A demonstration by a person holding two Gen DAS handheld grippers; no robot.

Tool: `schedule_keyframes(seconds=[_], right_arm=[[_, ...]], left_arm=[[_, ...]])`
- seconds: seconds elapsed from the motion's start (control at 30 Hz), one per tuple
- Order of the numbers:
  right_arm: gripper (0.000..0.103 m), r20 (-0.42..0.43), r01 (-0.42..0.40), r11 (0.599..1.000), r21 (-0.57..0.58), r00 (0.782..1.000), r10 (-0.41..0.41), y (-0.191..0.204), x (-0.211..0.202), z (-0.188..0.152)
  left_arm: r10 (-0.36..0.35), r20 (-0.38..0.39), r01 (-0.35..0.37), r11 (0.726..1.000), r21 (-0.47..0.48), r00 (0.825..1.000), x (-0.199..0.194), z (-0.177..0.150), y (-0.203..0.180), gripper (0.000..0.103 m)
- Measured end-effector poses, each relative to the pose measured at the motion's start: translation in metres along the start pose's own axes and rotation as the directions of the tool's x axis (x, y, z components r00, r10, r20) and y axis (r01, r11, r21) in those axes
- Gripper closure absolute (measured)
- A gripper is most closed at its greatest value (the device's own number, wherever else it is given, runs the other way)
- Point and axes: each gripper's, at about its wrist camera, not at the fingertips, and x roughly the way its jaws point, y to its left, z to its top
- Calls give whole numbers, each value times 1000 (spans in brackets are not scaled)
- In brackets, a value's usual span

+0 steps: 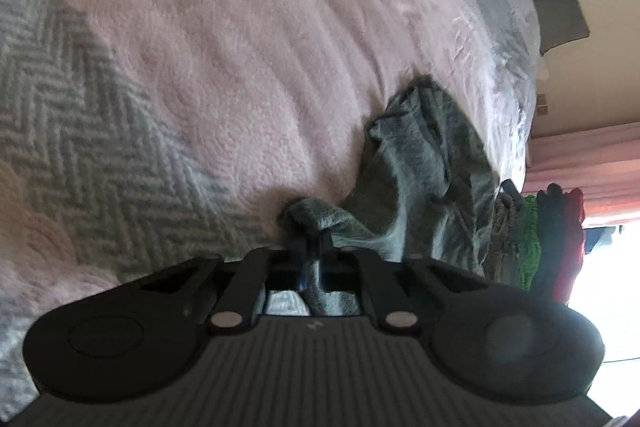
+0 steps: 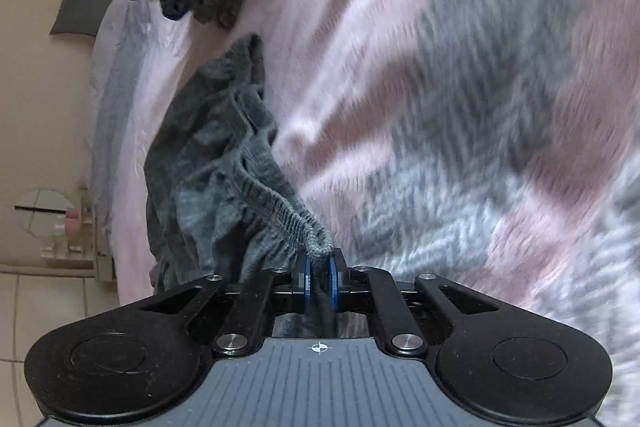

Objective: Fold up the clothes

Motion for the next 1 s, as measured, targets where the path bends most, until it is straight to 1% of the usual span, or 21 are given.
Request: schedule_keyframes(seconds=[0.07, 0.17, 0.27, 0.37, 0.43, 0.5, 0.57, 0.63, 0.67, 0.8, 0.87, 0.93, 0.97, 1.0], right_arm=[[96, 15, -12, 1000, -13, 1000, 13, 6, -17, 6], [97, 35, -50, 998, -42, 998, 51, 17, -54, 16], [97, 52, -64, 992, -106, 996, 70, 25, -95, 23], [97, 59, -48, 988, -149, 997, 57, 19, -125, 23], [97, 50, -13, 988, -152, 999, 21, 4, -136, 21], [97, 37, 38, 989, -146, 999, -33, -16, -143, 19], [97, 14, 73, 992, -107, 997, -72, -41, -146, 15], [97, 3, 83, 991, -103, 997, -83, -52, -151, 10], [97, -1, 87, 991, -103, 996, -88, -56, -154, 7], [97, -10, 58, 990, -126, 998, -60, -58, -177, 1], [97, -22, 72, 985, -158, 997, -76, -57, -177, -1], [97, -34, 89, 977, -192, 995, -97, -57, -177, -3], [96, -47, 106, 975, -196, 992, -117, -60, -174, -3], [96, -58, 122, 973, -196, 989, -136, -64, -169, -4]], left_arm=[[-22, 23, 21, 999, 28, 999, -16, -3, -7, 102], [-69, 34, 66, 993, 97, 997, -47, -20, -24, 102], [-104, 36, 96, 980, 175, 994, -78, -49, -41, 102], [-109, 28, 100, 972, 212, 994, -99, -84, -44, 102], [-82, 5, 79, 970, 229, 997, -106, -107, -37, 102], [-26, -31, 33, 966, 256, 999, -105, -131, -26, 102], [11, -50, 2, 967, 255, 999, -106, -148, -16, 102], [35, -58, -20, 969, 245, 998, -109, -162, -7, 102], [31, -47, -18, 968, 252, 998, -115, -166, -8, 102], [-4, -13, 8, 961, 277, 1000, -143, -174, -14, 102], [-13, -2, 13, 953, 304, 1000, -154, -178, -19, 102], [17, -11, -12, 939, 343, 1000, -152, -182, -20, 102], [56, -19, -46, 933, 356, 998, -145, -187, -12, 102], [92, -39, -72, 933, 351, 995, -136, -187, -6, 102]])
